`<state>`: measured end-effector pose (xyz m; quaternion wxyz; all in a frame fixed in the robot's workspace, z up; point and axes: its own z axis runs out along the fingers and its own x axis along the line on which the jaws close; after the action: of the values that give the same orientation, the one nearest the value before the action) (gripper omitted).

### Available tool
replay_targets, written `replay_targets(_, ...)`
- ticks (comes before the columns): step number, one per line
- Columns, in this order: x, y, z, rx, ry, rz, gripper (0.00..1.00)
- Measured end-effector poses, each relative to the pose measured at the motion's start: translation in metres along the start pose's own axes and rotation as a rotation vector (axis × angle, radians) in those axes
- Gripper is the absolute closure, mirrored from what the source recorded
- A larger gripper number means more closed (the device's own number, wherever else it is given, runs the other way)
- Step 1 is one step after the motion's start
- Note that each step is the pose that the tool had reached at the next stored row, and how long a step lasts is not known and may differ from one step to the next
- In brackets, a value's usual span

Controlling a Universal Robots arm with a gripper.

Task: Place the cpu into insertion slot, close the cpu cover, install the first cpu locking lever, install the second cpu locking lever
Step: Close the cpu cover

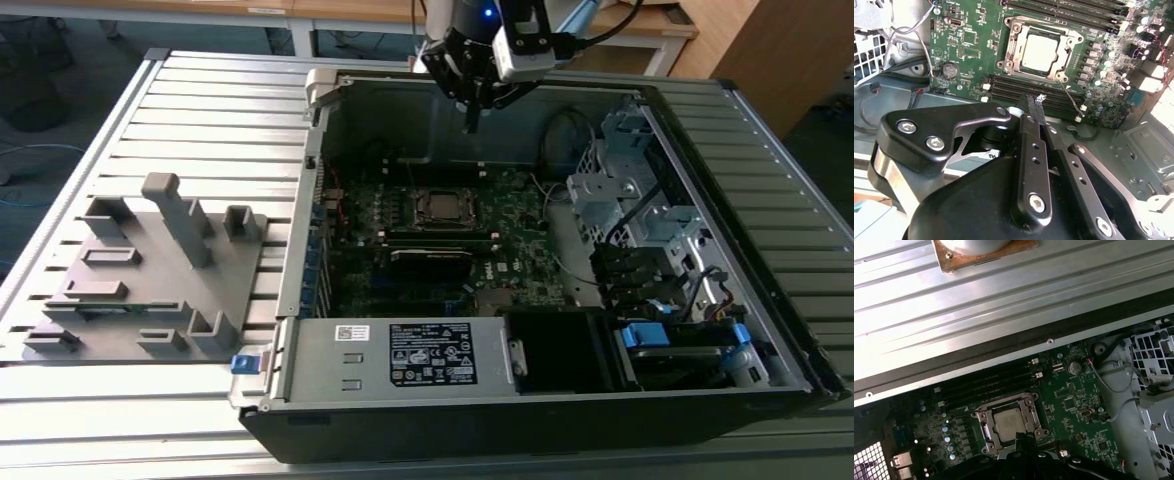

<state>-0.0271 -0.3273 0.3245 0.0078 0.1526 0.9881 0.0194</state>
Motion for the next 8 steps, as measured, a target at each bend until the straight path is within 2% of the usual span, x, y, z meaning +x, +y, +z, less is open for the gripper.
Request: replay_targets(8, 0.0000, -0.0001, 0.0018, 0.0000, -0.0001, 0.000, 0.90)
